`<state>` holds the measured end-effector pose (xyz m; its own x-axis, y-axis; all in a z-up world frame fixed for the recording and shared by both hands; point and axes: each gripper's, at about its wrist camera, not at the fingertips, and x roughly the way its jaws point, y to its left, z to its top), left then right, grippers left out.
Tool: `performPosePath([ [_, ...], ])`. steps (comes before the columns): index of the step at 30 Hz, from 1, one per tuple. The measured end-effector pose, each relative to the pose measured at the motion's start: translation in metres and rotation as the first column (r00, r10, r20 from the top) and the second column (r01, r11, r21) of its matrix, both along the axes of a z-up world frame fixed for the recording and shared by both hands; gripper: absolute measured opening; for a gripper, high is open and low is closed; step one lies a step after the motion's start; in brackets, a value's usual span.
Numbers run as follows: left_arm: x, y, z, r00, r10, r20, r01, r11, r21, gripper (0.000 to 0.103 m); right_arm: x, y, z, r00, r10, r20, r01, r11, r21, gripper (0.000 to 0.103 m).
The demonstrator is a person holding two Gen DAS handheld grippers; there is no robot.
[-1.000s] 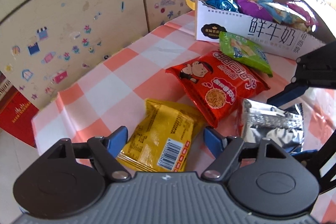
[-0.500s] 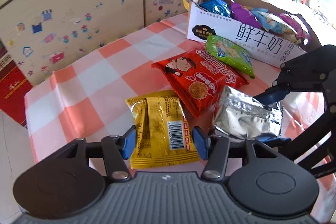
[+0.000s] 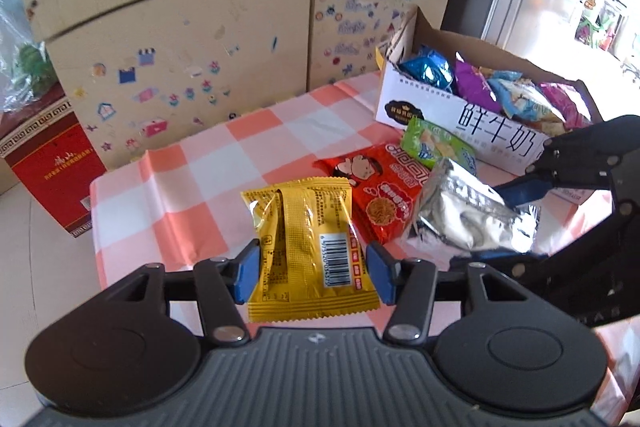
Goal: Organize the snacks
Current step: 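Carry the yellow and silver bags over the cardboard box with both tools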
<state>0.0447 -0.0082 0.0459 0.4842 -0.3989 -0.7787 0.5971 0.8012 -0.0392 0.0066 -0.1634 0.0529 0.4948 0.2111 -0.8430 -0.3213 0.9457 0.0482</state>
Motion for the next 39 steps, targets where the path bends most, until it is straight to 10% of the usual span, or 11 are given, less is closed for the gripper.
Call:
performPosePath([
  [39, 0.006, -0.057, 0.052, 0.982, 0.181, 0.053, -0.161, 0.95, -0.269, 0.055, -0.008, -0.063, 0.07, 0.948, -0.224, 0.225, 0.22, 0.975, 0.04, 0.064],
])
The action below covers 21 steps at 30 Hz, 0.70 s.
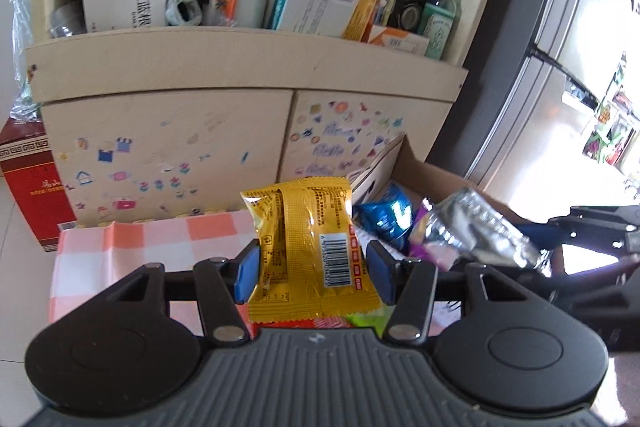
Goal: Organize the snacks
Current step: 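Carry the yellow and silver bags over the cardboard box with both tools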
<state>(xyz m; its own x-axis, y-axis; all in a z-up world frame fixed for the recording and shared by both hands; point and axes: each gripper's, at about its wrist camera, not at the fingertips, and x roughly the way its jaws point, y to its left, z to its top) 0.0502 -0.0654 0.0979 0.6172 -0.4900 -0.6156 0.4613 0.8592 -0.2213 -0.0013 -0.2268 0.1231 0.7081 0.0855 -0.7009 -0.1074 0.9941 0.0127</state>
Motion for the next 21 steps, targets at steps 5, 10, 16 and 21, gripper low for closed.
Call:
performPosePath([
  [5, 0.003, -0.02, 0.0, 1.0, -0.018, -0.001, 0.018, 0.999, -0.03, 0.055, -0.002, -0.03, 0.016, 0.995, -0.091, 0.045, 0.09, 0.996, 0.025, 0.064],
  [10, 0.005, -0.043, 0.0, 0.999, -0.053, 0.006, 0.053, 0.998, -0.039, 0.055, -0.005, -0.06, 0.027, 0.98, -0.185, 0.075, 0.182, 0.982, 0.053, 0.064],
  [16, 0.011, -0.071, -0.002, 0.997, -0.078, 0.002, 0.078, 0.995, -0.061, 0.055, -0.005, -0.09, 0.024, 0.947, -0.316, 0.06, 0.309, 0.945, 0.104, 0.064],
  [21, 0.021, -0.094, -0.003, 0.994, -0.106, 0.003, 0.106, 0.992, -0.062, 0.055, -0.003, -0.106, 0.018, 0.919, -0.393, 0.031, 0.386, 0.913, 0.132, 0.064],
])
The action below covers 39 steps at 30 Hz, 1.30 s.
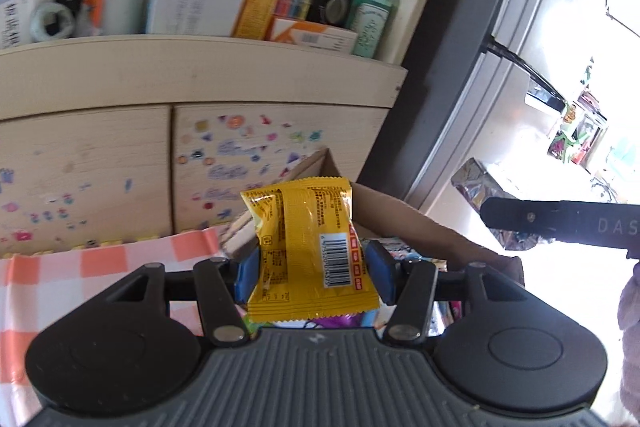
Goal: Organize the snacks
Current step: 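Carry the yellow and silver bags over the cardboard box with both tools, then open both tools over the box to drop the yellow and silver bags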
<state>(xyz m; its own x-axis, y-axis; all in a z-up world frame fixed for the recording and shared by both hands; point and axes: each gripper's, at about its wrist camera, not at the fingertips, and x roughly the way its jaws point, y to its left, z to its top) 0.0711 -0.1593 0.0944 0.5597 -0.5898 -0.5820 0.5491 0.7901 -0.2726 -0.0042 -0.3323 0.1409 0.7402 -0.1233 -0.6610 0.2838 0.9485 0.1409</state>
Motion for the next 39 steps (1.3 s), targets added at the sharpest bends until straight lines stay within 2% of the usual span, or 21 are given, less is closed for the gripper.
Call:
performPosePath([
  [6, 0.019, -0.019, -0.011, 1.0, 0.0, -0.02, -0.001, 1.0, -0.013, 0.056, 0.006, -0.012, -0.01, 0.995, -0.095, -0.011, 0.095, 0.995, 0.039, 0.066],
  [7, 0.021, -0.02, -0.014, 0.999, 0.01, -0.032, -0.011, 1.0, -0.014, 0.061, 0.005, -0.013, -0.012, 0.993, -0.118, -0.012, 0.119, 0.992, 0.045, 0.066],
  [8, 0.022, -0.021, -0.017, 0.999, 0.021, -0.039, -0.022, 1.0, -0.016, 0.071, 0.006, -0.015, -0.014, 0.991, -0.132, -0.014, 0.132, 0.99, 0.053, 0.068],
  [10, 0.019, -0.019, -0.018, 0.999, 0.038, -0.034, -0.039, 0.999, -0.024, 0.084, 0.005, -0.016, -0.014, 0.99, -0.137, -0.012, 0.138, 0.988, 0.07, 0.073],
  [12, 0.017, -0.018, -0.012, 0.999, 0.029, -0.025, -0.03, 0.999, -0.036, 0.086, 0.004, -0.014, -0.012, 0.992, -0.13, -0.003, 0.13, 0.989, 0.071, 0.079],
  [16, 0.013, -0.011, 0.004, 0.999, 0.037, 0.006, -0.037, 0.998, -0.042, 0.091, 0.004, -0.008, -0.009, 0.996, -0.09, 0.006, 0.089, 0.993, 0.073, 0.079],
  [22, 0.012, 0.004, 0.011, 0.999, 0.051, 0.011, -0.051, 0.999, -0.003, 0.092, 0.007, 0.006, -0.011, 1.0, -0.001, -0.006, 0.002, 0.997, 0.08, 0.082],
  [26, 0.017, 0.021, 0.006, 0.996, 0.081, -0.027, -0.08, 0.997, 0.021, 0.092, 0.011, 0.016, -0.014, 0.998, 0.062, -0.016, -0.06, 0.994, 0.087, 0.084],
  [33, 0.02, 0.057, -0.003, 0.989, 0.144, -0.039, -0.14, 0.986, 0.092, 0.093, 0.014, 0.032, -0.023, 0.987, 0.158, -0.031, -0.152, 0.976, 0.156, 0.084],
  [39, 0.021, 0.078, -0.021, 0.985, 0.163, -0.063, -0.152, 0.977, 0.151, 0.093, 0.017, 0.048, -0.032, 0.975, 0.218, -0.05, -0.204, 0.959, 0.197, 0.084],
])
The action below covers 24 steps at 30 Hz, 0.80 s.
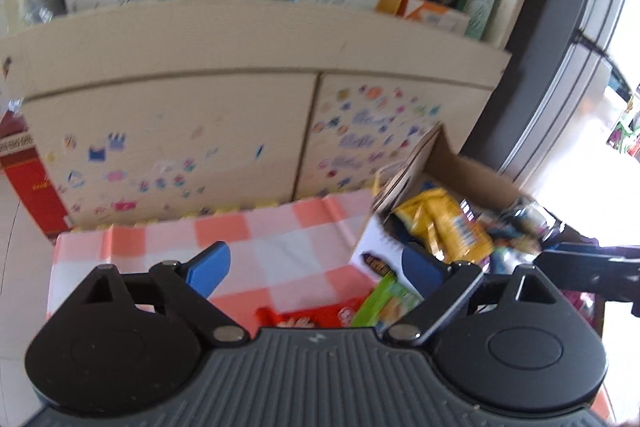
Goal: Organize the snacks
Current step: 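Open both tools over the box to drop the yellow and silver bags, then move both tools back to the table and grasp the red bag with the left tool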
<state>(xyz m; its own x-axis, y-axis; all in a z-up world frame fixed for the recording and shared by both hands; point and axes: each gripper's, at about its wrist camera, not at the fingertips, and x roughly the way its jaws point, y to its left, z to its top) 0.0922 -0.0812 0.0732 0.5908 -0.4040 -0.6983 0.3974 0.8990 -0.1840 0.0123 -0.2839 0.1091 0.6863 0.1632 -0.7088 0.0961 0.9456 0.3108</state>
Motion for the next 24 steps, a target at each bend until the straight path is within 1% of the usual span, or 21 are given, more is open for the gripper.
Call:
performPosePath([
  [7, 0.003, 0.007, -0.027, 0.999, 0.028, -0.016, -0.027, 0.997, 0.079, 0.093, 0.002, 0.011, -0.005, 0.999, 0.032, -0.021, -0.032, 0.999, 0.007, 0.084],
  [12, 0.009, 0.006, -0.048, 0.997, 0.057, -0.052, -0.051, 0.991, 0.122, 0.093, 0.004, 0.014, -0.012, 0.998, 0.041, -0.041, -0.039, 0.998, 0.056, 0.084],
  [15, 0.01, 0.003, -0.058, 0.997, 0.044, -0.056, -0.034, 0.986, 0.16, 0.093, 0.005, 0.017, -0.015, 0.997, 0.052, -0.053, -0.048, 0.997, 0.064, 0.084],
  [18, 0.007, 0.001, -0.069, 0.998, 0.023, -0.054, -0.01, 0.974, 0.224, 0.093, 0.006, 0.021, -0.018, 0.996, 0.06, -0.063, -0.055, 0.996, 0.07, 0.084],
  [19, 0.006, 0.002, -0.07, 0.999, 0.025, -0.043, -0.015, 0.974, 0.227, 0.095, 0.006, 0.022, -0.019, 0.996, 0.062, -0.066, -0.057, 0.996, 0.072, 0.084],
  [24, 0.004, 0.014, -0.068, 0.998, 0.023, -0.051, -0.011, 0.974, 0.228, 0.095, 0.007, 0.026, -0.024, 0.994, 0.069, -0.084, -0.063, 0.995, 0.079, 0.084],
])
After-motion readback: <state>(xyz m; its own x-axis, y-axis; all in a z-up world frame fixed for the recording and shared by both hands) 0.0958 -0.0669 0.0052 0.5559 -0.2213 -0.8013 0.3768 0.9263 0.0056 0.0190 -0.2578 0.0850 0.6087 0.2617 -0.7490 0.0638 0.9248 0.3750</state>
